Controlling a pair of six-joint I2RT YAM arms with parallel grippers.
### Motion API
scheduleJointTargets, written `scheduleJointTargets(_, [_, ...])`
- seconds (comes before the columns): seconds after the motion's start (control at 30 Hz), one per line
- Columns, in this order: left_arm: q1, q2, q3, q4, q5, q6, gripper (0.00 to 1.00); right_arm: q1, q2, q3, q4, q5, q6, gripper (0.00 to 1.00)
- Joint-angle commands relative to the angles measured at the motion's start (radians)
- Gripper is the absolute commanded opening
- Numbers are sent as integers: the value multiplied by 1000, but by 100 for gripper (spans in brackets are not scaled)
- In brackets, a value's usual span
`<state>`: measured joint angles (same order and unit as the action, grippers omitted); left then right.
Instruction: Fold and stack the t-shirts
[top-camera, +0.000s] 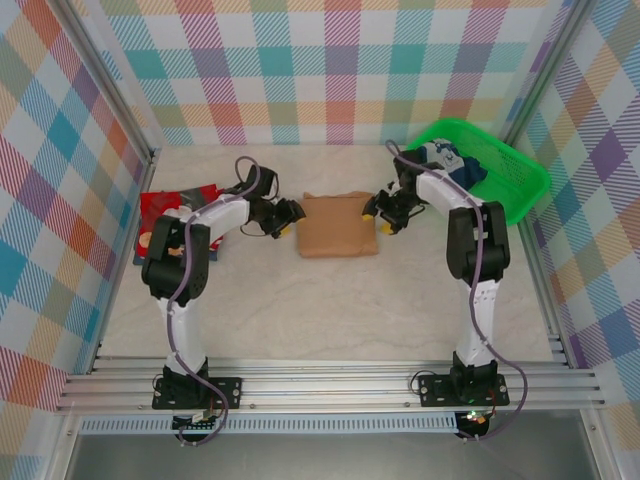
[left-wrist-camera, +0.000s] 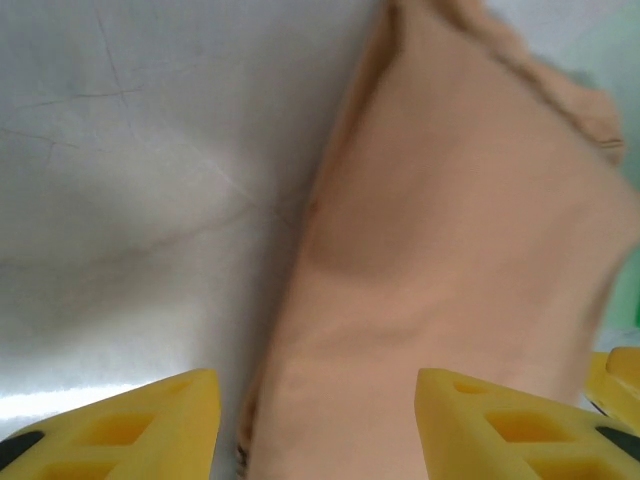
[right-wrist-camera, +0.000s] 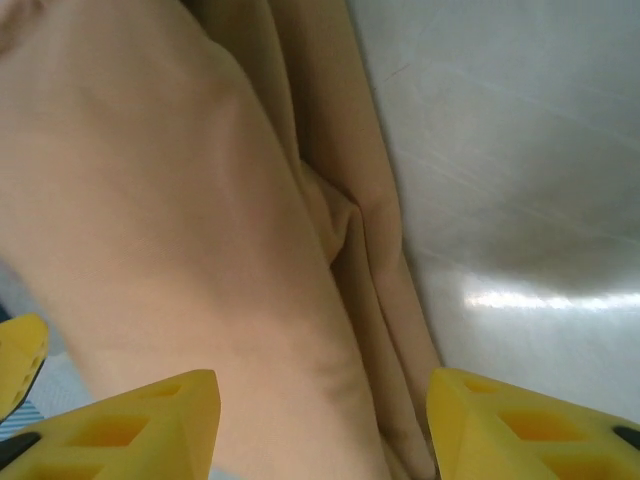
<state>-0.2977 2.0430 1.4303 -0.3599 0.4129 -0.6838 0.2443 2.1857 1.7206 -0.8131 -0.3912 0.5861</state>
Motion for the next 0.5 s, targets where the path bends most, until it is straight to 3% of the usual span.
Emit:
scheduleJointTargets(0.0, [-4, 58, 52, -7, 53, 49, 53, 10, 38, 38, 14, -21, -15, 52])
scheduleJointTargets(0.1, [-27, 93, 92, -33, 56, 64, 50, 15, 75, 58, -5, -22, -18, 46])
scheduleJointTargets(0.23, [-64, 90, 82, -69, 8, 64, 30, 33, 80, 39, -46, -6, -28, 29])
scheduleJointTargets(0.33, [-90, 23, -6, -69, -30, 61, 18, 48, 13, -68, -39, 20, -36, 20])
scheduleJointTargets(0.47, [-135, -113, -183, -35, -27, 44, 10, 72, -124, -265, -16, 12, -50, 13])
